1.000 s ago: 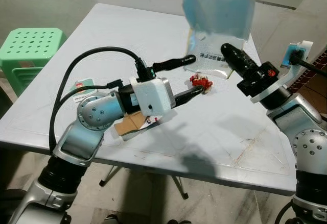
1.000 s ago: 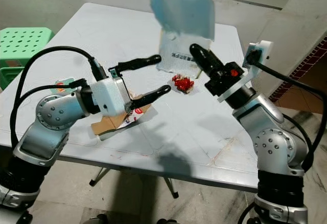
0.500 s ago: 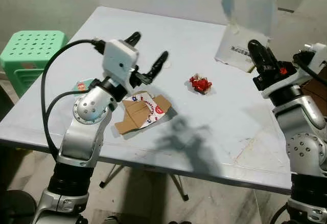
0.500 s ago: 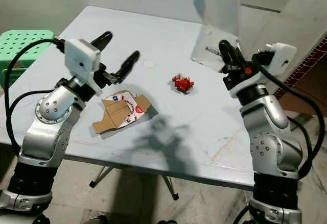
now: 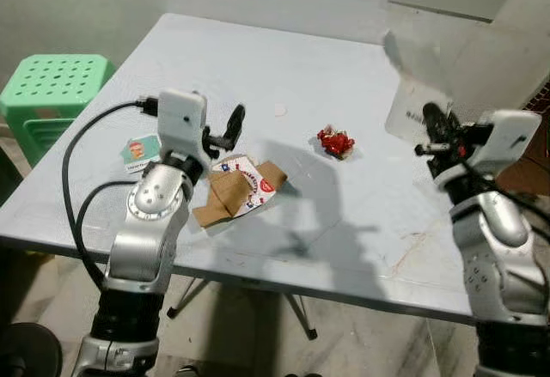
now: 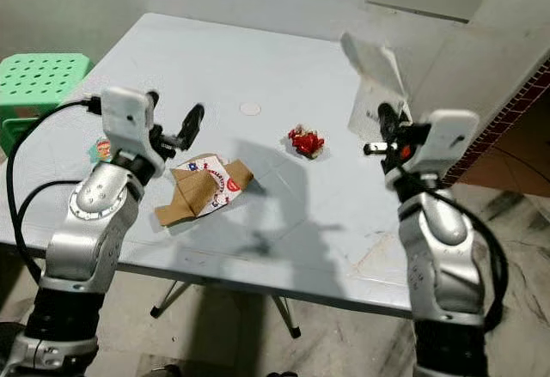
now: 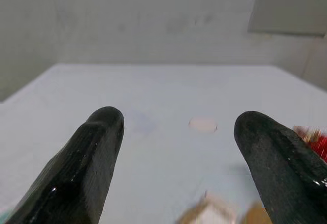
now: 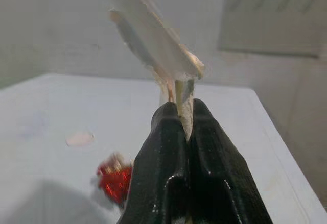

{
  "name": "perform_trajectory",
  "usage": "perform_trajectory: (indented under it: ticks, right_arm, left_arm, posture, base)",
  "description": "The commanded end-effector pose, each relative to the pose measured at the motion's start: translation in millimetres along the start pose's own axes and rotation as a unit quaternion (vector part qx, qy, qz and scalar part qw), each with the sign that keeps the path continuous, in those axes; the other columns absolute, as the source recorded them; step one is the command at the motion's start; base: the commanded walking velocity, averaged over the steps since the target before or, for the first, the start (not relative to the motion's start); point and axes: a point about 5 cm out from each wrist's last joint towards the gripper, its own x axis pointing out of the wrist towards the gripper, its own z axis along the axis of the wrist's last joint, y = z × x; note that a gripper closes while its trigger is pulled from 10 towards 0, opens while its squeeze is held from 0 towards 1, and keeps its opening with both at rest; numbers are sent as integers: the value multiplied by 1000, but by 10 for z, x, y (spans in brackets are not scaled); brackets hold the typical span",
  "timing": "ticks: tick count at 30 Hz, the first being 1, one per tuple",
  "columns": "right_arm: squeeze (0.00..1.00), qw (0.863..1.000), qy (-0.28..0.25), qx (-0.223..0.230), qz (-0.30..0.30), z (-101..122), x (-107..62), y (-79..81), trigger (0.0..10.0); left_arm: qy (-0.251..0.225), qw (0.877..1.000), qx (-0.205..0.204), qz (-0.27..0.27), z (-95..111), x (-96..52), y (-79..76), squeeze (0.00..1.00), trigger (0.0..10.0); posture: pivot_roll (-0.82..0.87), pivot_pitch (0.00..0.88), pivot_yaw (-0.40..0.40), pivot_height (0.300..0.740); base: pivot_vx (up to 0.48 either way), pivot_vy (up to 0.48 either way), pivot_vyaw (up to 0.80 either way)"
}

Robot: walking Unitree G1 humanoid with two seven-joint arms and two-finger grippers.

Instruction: Picking trash to rubbish bin

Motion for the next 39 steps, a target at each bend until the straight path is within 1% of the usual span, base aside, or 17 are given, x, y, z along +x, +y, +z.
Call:
perform_trajectory:
  ticks: [1,2,4,7,8,10,12,13,15,18,19,22,24,28,31,39]
  right_arm:
    - [0,1000,-14,-8,-17,50,-37,-27,10000]
    - [0,1000,-13,-15,-20,38,-58,-14,10000]
    - [0,999,-12,-26,-23,16,-75,-1,10000]
    - [0,999,-8,-32,-24,-6,-78,10,10000]
    - [0,999,-8,-31,-24,-15,-74,25,10000]
    - [0,999,-5,-32,-29,-38,-70,41,10000]
    - [0,999,-5,-31,-30,-48,-70,50,10000]
    - [0,999,-5,-31,-32,-59,-76,56,10000]
    - [0,999,-4,-31,-33,-70,-77,62,10000]
    - [0,999,-3,-33,-37,-97,-87,73,10000]
    - [0,999,-2,-33,-39,-111,-92,79,10000]
    - [0,998,-2,-34,-46,-129,-98,84,10000]
    - [0,998,-2,-35,-48,-132,-99,86,10000]
    - [0,997,-1,-46,-56,-155,-106,80,10000]
    - [0,996,3,-52,-67,-172,-118,55,10000]
    - [0,996,11,-55,-75,-229,-140,67,10000]
  left_arm:
    - [0,1000,-4,7,5,-28,25,0,10000]
    - [0,1000,6,12,-4,-40,65,0,10000]
    - [10,1000,9,21,-39,-29,120,0,10000]
    - [8,1000,12,25,-39,-11,154,0,10000]
    - [9,999,17,33,-37,19,187,0,10000]
    - [6,999,7,38,-29,46,201,0,10000]
    - [2,999,5,34,-8,68,184,0,10000]
    - [5,1000,-11,27,-14,78,161,0,10000]
    - [5,1000,-12,27,-19,88,140,0,10000]
    - [7,1000,-22,18,-48,96,81,0,10000]
    - [8,999,-31,13,-71,90,47,0,10000]
    - [13,999,-34,11,-106,80,25,0,10000]
    - [15,999,-34,10,-116,78,21,0,10000]
    - [23,999,-37,4,-144,78,12,0,10000]
    - [26,999,-35,-1,-156,81,12,0,10000]
    - [25,999,-29,0,-175,67,63,0,10000]
  posture:
    - [-2,98,-74,740]
    - [-6,91,-71,740]
    - [-10,78,-65,740]
    - [-11,70,-64,740]
    - [-13,55,-61,740]
    - [-13,38,-56,740]
    - [-12,31,-53,740]
    - [-12,28,-52,740]
    - [-11,15,-52,740]
    - [-11,8,-46,740]
    - [-13,9,-42,740]
    - [-17,7,-23,740]
    - [-19,7,-18,740]
    - [-34,22,17,740]
    - [-39,24,21,740]
    - [-32,17,7,740]
  base:
    - [0,0,0]
    - [0,0,0]
    - [0,0,0]
    - [0,0,0]
    - [0,0,0]
    - [0,0,0]
    - [0,0,0]
    - [0,0,0]
    - [0,0,0]
    - [0,0,0]
    - [0,0,0]
    - [0,0,0]
    - [0,0,0]
    - [0,0,0]
    - [0,0,0]
    - [0,0,0]
